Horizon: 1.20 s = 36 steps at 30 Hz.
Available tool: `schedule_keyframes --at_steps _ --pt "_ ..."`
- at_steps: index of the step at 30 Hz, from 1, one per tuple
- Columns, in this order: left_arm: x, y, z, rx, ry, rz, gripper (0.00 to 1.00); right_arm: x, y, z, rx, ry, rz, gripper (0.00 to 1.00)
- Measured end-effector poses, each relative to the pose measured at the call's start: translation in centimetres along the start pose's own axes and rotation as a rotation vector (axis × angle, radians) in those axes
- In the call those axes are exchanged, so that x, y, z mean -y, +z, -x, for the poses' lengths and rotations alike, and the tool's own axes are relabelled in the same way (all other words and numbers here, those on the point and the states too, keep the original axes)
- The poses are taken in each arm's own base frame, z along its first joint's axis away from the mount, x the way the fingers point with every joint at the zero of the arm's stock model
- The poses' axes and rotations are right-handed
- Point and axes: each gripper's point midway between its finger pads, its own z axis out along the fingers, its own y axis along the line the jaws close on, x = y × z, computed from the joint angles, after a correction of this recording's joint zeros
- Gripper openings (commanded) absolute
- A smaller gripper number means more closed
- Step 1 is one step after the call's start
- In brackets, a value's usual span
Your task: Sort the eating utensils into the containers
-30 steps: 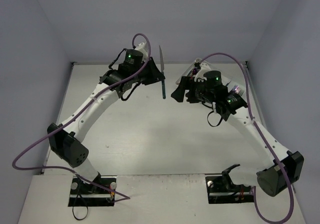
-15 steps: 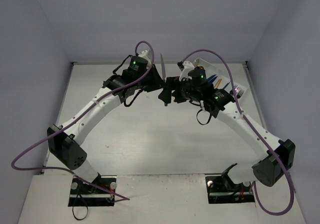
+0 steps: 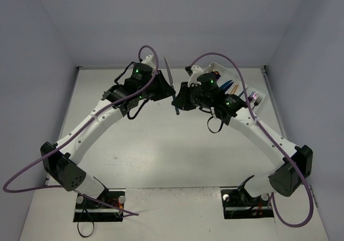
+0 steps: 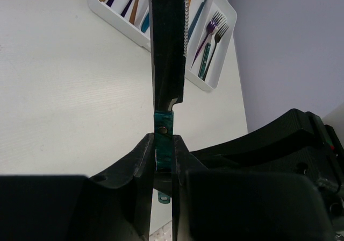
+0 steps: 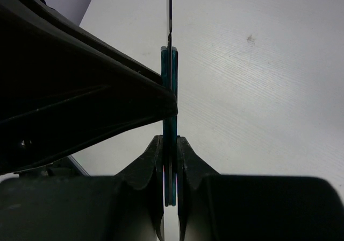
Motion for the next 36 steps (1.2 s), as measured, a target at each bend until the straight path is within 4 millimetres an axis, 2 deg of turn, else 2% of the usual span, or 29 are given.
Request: schedule_keyframes --at_steps 1,4,6,7,9,12,14,19,24,30,33,36 --pt "0.0 0.0 0.0 0.001 0.000 -0.001 0.02 0.0 0.0 0.0 0.001 0.000 0.001 0.00" --pt "0.0 0.0 0.1 0.004 0.002 0.001 0.35 0.0 0.0 0.1 0.003 0.000 -0.002 0.00" --pt "-0.3 0.0 0.2 0.013 0.009 0.010 0.51 0.2 0.1 0.1 0.006 -0.001 -0.010 0.00" --pt "-0.7 0.0 0.1 0.018 0.016 0.028 0.57 0.4 0.1 0.2 0.011 -0.001 -0.021 0.00" --pt "-1.8 -0.2 0.0 0.025 0.032 0.068 0.62 1.0 0.1 0.4 0.023 0.001 -0.046 0.00" --pt "-3.6 -1.0 0.0 0.047 0.070 0.144 0.63 2.1 0.1 0.8 0.041 0.017 -0.089 0.00" --pt "-5.1 -1.9 -0.1 0.064 0.105 0.202 0.63 3.6 0.1 1.0 0.050 0.045 -0.127 0.00" --pt "-9.0 -4.9 -0.6 0.098 0.184 0.314 0.63 9.6 -0.8 2.4 0.101 0.150 -0.268 0.00" --pt "-14.0 -8.1 -3.0 0.075 0.236 0.453 0.64 16.9 -1.0 3.3 0.136 0.237 -0.452 0.00" --pt "-20.0 -10.4 -7.8 -0.020 0.247 0.590 0.64 24.0 1.0 3.4 0.120 0.297 -0.628 0.00" --pt "-21.9 -11.2 -9.8 -0.061 0.237 0.628 0.64 27.2 2.4 3.5 0.114 0.322 -0.692 0.00" --pt "-22.6 -11.9 -10.5 -0.068 0.224 0.638 0.64 30.1 4.0 3.1 0.106 0.350 -0.745 0.00"
